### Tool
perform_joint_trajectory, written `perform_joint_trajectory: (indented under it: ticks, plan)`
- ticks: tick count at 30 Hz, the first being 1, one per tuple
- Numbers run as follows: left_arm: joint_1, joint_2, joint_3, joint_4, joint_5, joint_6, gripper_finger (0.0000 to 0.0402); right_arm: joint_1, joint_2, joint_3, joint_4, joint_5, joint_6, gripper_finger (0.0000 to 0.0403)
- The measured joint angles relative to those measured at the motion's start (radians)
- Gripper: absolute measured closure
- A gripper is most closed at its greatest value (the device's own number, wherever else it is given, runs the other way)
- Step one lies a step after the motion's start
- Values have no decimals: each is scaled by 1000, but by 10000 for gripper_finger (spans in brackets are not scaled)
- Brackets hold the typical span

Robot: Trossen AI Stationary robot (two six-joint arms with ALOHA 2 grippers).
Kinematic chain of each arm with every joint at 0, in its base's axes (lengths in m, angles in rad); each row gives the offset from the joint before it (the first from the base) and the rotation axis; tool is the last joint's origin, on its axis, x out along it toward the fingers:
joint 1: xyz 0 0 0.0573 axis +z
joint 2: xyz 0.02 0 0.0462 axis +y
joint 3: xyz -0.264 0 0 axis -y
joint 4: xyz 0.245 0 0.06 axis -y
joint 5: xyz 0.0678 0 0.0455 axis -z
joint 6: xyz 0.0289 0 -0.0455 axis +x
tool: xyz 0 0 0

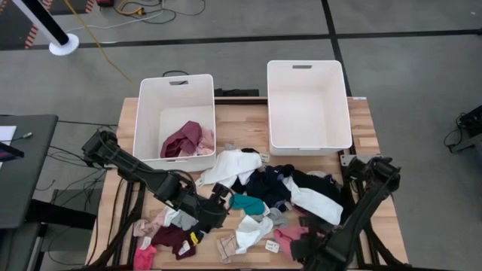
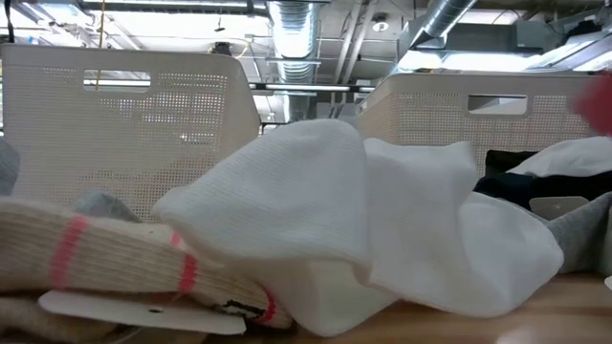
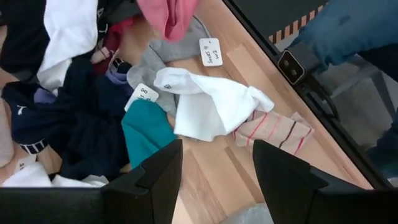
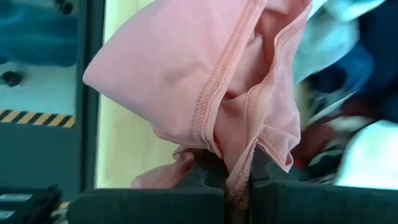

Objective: Sort clothes
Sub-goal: Put the pink underwear into the left white bin

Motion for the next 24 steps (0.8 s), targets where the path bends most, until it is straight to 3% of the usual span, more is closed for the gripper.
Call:
perform_joint_trajectory:
  ticks: [17, 24]
  plan:
    - [24, 0, 0, 230, -153, 98, 208, -162, -1, 369, -91, 291, -461, 388]
    - [42, 0, 0, 371, -151, 119, 140, -198, -2, 505, -86, 364, -625, 388]
